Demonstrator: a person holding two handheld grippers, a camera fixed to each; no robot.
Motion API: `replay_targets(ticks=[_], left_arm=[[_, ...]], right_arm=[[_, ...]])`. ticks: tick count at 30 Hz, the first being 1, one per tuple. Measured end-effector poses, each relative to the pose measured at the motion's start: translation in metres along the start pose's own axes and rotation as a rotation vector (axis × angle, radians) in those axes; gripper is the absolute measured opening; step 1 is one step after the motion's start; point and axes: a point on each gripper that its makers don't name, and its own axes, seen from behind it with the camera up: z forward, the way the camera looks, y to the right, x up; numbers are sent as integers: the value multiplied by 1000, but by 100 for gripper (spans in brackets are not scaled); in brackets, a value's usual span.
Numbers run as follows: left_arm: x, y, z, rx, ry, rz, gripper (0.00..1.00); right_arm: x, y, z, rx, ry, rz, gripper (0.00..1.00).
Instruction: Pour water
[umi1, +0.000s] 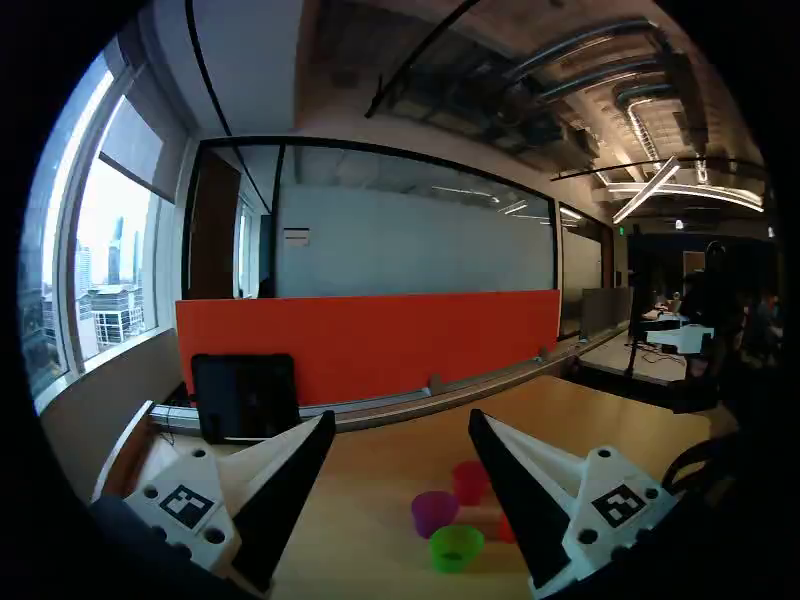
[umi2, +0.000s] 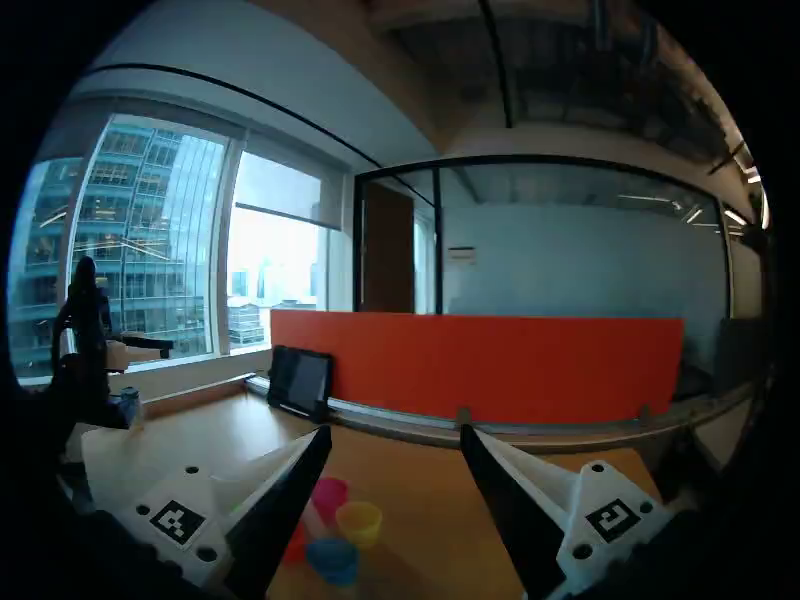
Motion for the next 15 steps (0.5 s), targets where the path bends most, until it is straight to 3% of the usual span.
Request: replay_targets(ticks=[6,15], left_arm=[[-2,16,3,-75,-12,18,99],[-21,31,7,-144,-50,69,99]], right_arm=[[-1,-12,5,69,-18,3,99],[-17,-29,10,143,-73,-17,99]])
